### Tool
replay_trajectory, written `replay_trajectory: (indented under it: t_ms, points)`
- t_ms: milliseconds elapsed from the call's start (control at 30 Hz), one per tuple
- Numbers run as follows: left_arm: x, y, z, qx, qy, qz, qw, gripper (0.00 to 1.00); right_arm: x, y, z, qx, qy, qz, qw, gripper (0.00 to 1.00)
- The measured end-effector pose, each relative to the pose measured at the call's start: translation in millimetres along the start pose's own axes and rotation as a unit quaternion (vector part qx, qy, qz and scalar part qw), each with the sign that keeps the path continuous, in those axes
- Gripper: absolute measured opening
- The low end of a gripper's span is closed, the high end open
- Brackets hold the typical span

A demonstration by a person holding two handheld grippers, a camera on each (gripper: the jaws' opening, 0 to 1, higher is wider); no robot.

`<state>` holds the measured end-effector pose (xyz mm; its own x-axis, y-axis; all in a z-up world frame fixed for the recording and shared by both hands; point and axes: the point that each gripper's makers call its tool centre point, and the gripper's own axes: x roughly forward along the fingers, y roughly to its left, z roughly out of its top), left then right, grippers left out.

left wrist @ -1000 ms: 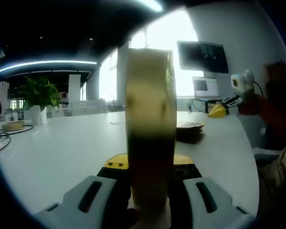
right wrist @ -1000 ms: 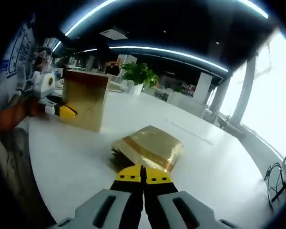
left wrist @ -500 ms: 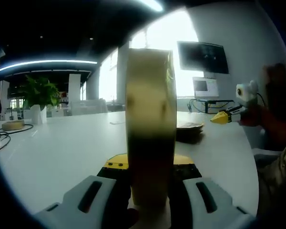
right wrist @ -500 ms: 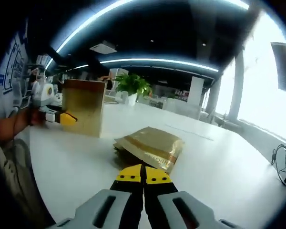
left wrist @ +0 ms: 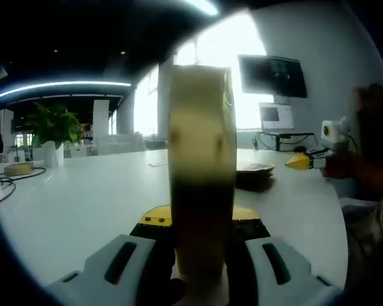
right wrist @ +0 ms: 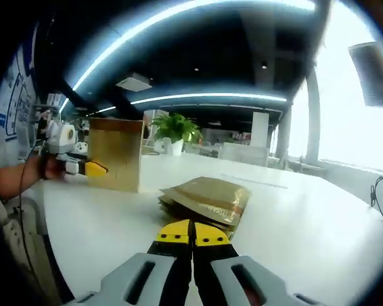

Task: Extract single mask from mask box in order stack masks on table

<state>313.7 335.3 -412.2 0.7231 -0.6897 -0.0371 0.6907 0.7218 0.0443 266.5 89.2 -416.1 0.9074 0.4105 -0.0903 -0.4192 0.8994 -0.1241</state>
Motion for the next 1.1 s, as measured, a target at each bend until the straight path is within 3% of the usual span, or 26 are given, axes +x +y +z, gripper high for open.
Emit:
replay_trajectory:
  t_ms: [133, 333, 533, 700, 1100]
  points:
    - [0.0, -8.0, 2.2, 0.001, 0.000, -0.002, 1.0000, 0.20, -2.4, -3.9, 9.7, -0.006, -0.025, -0.004, 0.9997, 0.00]
    - [0.0, -7.3, 2.8, 0.003, -0.001, -0.003, 1.0000, 0.20, -2.4, -1.0, 6.9, -0.024, -0.021, 0.006, 0.9995, 0.00]
    - [0.0, -9.9, 3.8, 0.002, -0.001, -0.001, 1.0000, 0.20, -3.5, -3.8, 6.4, -0.003, -0.024, 0.009, 0.9997, 0.00]
    - [-0.1, -9.4, 3.9, 0.002, -0.001, -0.001, 1.0000, 0.20, -4.2, -1.2, 5.0, -0.024, -0.025, 0.010, 0.9994, 0.00]
    - [-0.7, -2.0, 3.2, -0.002, 0.000, 0.002, 1.0000, 0.20, -4.4, -2.5, 4.3, -0.025, -0.022, 0.002, 0.9995, 0.00]
